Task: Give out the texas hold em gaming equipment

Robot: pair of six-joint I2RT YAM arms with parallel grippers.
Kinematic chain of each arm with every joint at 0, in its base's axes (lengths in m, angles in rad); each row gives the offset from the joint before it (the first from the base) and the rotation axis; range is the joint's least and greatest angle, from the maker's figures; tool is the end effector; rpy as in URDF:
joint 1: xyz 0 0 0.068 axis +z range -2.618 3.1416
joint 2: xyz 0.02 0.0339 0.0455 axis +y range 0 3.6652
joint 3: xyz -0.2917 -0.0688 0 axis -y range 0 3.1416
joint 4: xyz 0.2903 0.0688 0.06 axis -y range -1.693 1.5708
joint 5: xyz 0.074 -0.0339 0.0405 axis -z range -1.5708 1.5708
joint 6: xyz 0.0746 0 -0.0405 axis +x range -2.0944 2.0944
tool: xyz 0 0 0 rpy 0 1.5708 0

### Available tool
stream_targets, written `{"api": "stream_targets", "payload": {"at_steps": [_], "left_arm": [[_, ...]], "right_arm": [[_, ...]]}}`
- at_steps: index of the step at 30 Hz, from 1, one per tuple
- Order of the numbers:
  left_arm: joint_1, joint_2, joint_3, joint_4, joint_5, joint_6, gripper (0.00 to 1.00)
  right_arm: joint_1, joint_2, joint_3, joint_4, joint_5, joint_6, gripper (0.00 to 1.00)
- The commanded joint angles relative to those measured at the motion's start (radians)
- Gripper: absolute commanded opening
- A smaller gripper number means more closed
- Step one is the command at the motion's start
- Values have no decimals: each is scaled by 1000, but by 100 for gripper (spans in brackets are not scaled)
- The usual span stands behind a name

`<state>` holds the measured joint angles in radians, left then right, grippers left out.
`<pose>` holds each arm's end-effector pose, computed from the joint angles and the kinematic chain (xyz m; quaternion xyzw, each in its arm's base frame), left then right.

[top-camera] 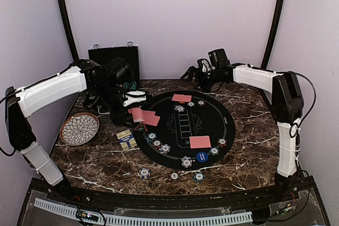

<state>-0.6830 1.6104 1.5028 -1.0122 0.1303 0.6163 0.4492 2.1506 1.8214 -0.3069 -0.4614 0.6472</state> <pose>0.2973 -0.2544 0.3003 0.5999 0.7657 -0.0709 0.2209 0.5145 0.2849 0.2368 -0.0166 0.8750 0.4028 0.2679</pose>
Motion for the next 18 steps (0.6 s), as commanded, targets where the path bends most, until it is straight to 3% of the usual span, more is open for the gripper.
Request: {"api": "stream_targets", "payload": {"at_steps": [1,9,18], "left_arm": [[-2,-52,-2,8,8,-9,3],[-1,-45,12,14,11,-11,3],[-1,-33,27,15,18,-13,3]], "right_arm": [[50,-160,-169,98,6,3,99],[182,-386,-569,415,-136,179,98],[333,-419,-706,718,-210,388,98]]}}
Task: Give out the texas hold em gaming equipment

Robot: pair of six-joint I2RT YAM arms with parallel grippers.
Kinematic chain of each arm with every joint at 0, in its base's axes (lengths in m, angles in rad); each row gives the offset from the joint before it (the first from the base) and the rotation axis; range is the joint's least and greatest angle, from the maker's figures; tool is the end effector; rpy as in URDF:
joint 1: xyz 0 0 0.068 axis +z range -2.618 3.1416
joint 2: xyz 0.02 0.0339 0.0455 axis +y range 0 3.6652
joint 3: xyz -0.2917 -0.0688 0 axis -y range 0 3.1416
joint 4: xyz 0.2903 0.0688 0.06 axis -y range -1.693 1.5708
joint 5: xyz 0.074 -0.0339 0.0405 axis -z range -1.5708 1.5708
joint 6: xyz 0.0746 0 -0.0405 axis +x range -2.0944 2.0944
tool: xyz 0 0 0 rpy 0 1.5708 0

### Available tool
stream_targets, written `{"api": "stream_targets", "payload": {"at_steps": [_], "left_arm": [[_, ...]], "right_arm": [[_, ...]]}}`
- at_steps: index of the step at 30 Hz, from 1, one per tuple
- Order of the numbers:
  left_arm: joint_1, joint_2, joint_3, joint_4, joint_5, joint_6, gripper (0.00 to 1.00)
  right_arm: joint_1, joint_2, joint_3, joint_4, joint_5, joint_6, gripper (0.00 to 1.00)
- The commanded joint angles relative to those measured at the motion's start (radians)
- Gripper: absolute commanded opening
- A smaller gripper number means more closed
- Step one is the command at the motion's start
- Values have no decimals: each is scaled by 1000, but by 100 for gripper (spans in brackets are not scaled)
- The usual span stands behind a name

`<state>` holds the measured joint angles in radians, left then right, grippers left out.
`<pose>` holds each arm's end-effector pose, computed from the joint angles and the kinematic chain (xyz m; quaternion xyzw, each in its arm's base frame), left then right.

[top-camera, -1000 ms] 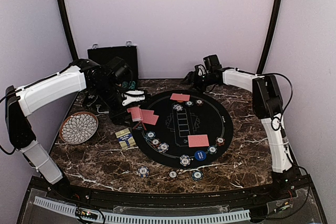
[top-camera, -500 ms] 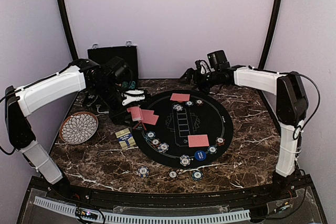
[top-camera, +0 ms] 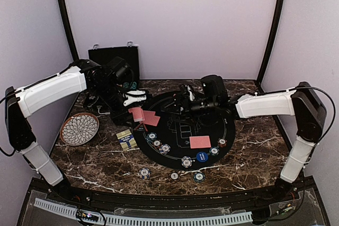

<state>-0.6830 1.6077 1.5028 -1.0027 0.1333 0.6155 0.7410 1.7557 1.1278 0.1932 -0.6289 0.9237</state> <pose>0.2977 -0.2550 0.3019 0.5993 0.7643 -0.0725 0.2267 0.3139 0.3467 0.2217 -0.0926 0.8135 0.5538 0.1516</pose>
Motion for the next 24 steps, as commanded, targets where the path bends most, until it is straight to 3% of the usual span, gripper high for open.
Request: {"api": "stream_targets", "payload": {"at_steps": [1,24], "left_arm": [[-2,-28,30,3,17,-13,3],[-2,-16,66,-7,36,-32,2]], "right_arm": [[54,-10,-4,233,-46,120,99],[152,191,157,345,-84,223,96]]}}
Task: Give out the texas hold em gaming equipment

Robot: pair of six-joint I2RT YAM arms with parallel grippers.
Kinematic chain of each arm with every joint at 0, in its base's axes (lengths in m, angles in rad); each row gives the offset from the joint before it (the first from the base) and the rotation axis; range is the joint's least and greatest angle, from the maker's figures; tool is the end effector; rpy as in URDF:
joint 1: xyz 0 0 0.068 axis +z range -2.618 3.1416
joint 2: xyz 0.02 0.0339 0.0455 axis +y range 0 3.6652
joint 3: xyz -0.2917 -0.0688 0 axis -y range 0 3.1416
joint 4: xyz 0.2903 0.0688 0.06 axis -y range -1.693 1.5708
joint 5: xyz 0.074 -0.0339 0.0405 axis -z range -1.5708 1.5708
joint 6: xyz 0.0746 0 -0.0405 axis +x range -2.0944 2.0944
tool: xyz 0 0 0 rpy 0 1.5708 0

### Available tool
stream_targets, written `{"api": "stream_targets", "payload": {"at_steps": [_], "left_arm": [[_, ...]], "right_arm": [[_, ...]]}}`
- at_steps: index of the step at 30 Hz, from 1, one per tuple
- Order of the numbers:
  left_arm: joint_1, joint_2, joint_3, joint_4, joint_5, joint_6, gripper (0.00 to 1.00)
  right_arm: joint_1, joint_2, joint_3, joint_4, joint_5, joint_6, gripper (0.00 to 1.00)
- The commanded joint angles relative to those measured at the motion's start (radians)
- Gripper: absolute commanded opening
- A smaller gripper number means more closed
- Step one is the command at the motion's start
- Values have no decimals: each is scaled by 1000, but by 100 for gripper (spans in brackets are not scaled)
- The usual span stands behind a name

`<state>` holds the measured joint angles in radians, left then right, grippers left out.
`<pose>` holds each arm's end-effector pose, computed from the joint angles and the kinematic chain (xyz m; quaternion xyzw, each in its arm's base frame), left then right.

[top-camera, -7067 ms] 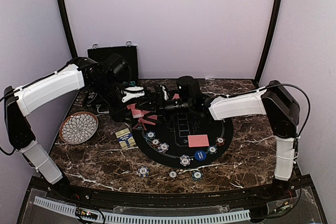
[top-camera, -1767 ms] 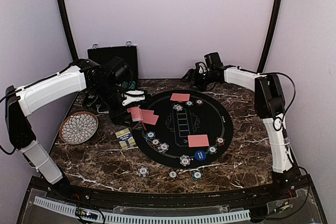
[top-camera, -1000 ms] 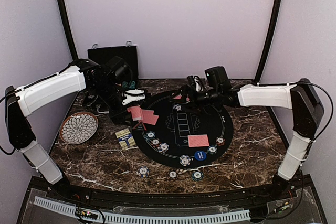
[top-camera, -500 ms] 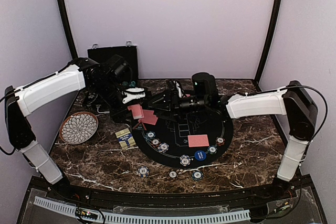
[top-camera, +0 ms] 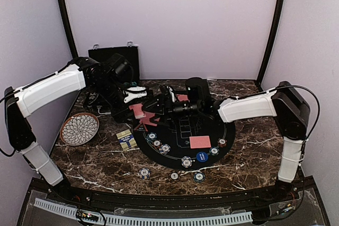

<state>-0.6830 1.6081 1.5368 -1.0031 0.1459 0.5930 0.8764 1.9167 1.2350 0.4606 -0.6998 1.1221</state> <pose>0.2996 -0.2578 0.3142 0.5902 0.7659 -0.0816 0.2416 0.2894 0.4227 0.2228 -0.1227 0.7542 0.6384 0.0924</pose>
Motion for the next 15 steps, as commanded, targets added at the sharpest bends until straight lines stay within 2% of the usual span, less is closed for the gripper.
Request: {"api": "stream_targets", "payload": {"at_steps": [1,15], "left_arm": [[-2,-17,33,-7,23,-11,2],[-2,-19,31,-9,23,-9,2]], "right_arm": [[16,38,56,79,-15,26,96],[19,133,131,148,-15,97,93]]}}
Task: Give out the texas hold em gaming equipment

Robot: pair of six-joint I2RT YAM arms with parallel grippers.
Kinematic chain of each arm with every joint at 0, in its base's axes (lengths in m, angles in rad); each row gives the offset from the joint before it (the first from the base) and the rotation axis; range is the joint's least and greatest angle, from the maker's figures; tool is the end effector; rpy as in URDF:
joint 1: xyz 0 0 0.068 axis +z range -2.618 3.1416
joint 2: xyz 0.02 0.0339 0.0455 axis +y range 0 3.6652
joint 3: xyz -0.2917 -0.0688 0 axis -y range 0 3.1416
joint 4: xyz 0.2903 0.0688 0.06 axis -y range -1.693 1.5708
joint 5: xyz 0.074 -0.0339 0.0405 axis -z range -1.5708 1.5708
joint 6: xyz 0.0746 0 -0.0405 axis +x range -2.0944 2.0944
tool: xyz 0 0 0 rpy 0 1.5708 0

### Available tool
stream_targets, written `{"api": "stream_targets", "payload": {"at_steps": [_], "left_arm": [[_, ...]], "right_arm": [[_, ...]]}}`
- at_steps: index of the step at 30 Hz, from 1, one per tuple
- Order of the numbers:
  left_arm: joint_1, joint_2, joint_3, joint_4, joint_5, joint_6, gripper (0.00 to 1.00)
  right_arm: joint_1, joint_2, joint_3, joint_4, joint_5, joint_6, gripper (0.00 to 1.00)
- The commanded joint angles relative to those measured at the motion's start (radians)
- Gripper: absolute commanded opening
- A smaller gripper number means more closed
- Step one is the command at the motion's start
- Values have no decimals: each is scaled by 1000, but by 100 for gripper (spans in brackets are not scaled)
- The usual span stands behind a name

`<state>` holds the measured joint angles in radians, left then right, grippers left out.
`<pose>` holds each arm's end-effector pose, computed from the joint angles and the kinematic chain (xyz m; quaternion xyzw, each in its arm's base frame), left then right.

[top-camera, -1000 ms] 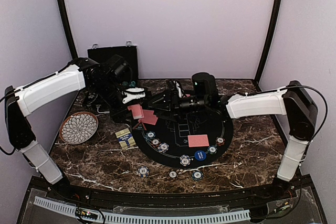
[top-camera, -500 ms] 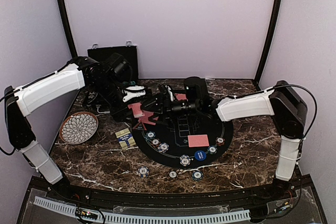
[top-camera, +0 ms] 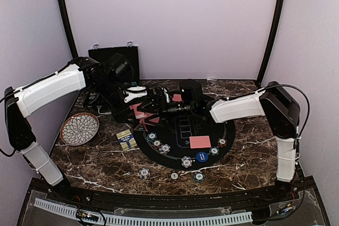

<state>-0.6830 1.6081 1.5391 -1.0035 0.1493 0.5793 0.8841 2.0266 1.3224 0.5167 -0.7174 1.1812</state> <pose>0.2996 -0.2581 0.3150 0.5851 0.7694 -0.0849 0.2418 0.3022 0.4459 0.2089 -0.1147 0.7464 0.6514 0.0739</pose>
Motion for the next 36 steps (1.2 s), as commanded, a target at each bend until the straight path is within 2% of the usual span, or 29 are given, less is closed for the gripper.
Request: {"api": "stream_targets", "payload": {"at_steps": [1,6,14,24,36], "left_arm": [[-1,-18,29,-9,21,5,2],[-1,-15,33,-11,23,5,2],[-3,-19,26,-12,22,8,2],[-1,-17,30,-15,23,10,2],[-2,-25,30,-18,19,11,2]], "right_arm": [[11,31,46,106,3,49,93],[13,79,77,164,0,102,92],[24,137,152,159,-19,128,91],[29,188,224,52,-30,107,87],[-10,129,139,-25,-16,49,77]]}}
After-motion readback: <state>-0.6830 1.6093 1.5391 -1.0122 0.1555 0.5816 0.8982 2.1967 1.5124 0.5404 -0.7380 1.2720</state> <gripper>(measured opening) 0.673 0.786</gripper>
